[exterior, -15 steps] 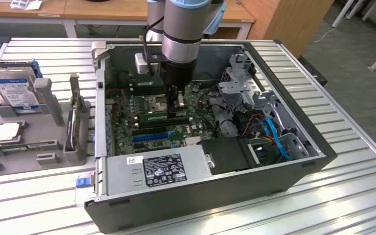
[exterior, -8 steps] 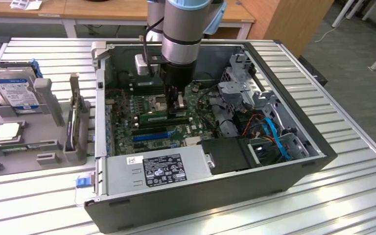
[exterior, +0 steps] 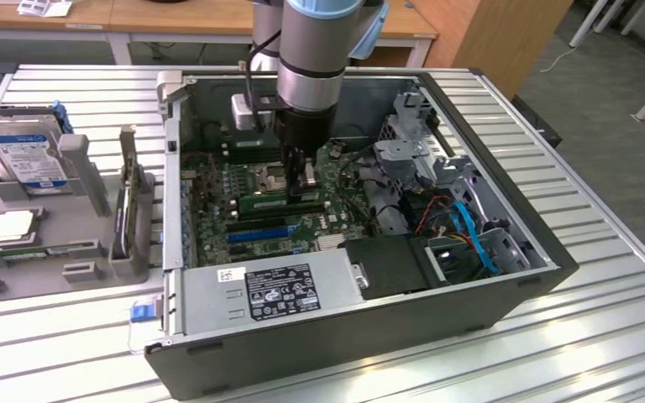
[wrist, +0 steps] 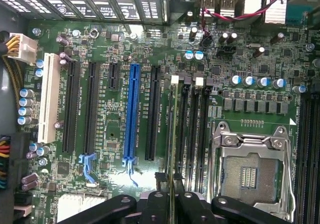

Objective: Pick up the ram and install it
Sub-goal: 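Insert the ram into the slot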

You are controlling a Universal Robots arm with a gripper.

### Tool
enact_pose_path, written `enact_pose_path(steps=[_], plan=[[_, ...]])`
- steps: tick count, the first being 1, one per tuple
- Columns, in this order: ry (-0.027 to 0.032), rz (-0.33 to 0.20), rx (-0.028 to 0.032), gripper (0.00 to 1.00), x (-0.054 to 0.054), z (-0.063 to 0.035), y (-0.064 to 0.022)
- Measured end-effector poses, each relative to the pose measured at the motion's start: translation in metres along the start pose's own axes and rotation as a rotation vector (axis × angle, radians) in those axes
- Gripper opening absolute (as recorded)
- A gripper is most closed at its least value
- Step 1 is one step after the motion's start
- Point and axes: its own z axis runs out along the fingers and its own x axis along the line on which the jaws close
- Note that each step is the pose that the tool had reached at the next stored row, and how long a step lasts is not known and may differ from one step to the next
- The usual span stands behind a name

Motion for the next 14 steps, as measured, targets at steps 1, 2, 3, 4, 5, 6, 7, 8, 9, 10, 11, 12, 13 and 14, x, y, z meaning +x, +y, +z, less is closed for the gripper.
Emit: enact_pose_path(steps=[1,2,3,4,5,6,7,8,9,10,11,12,13,14], plan=[[0.0001,0.0,-0.0001,0.14,0.0,0.0002,0.0],[0.0002,0.0,-0.0001,0.14,0.0,0.0003,0.0],[0.0004,0.0,-0.0002,0.14,0.0,0.0003,0.0001],[0.0002,0.0,-0.0001,0.14,0.0,0.0005,0.0],[0.0001,0.0,0.0,0.14,0.0,0.0007,0.0],[0.0,0.0,0.0,0.14,-0.0001,0.0008,0.0],[0.0001,0.0,-0.0001,0.14,0.0,0.0008,0.0001],[0.0001,0.0,-0.0001,0.14,0.0,0.0009,0.0],[0.0001,0.0,0.0,0.14,-0.0001,0.0009,0.0],[0.0001,0.0,-0.0001,0.14,-0.0001,0.0009,0.0001],[0.0,0.001,-0.0001,0.14,-0.0001,0.0009,0.0004],[0.0,0.001,-0.0001,0.14,-0.0001,0.001,0.0006],[0.0,0.001,0.0,0.14,-0.0001,0.001,0.0008],[0.0,0.001,-0.0001,0.14,-0.0001,0.001,0.0008]])
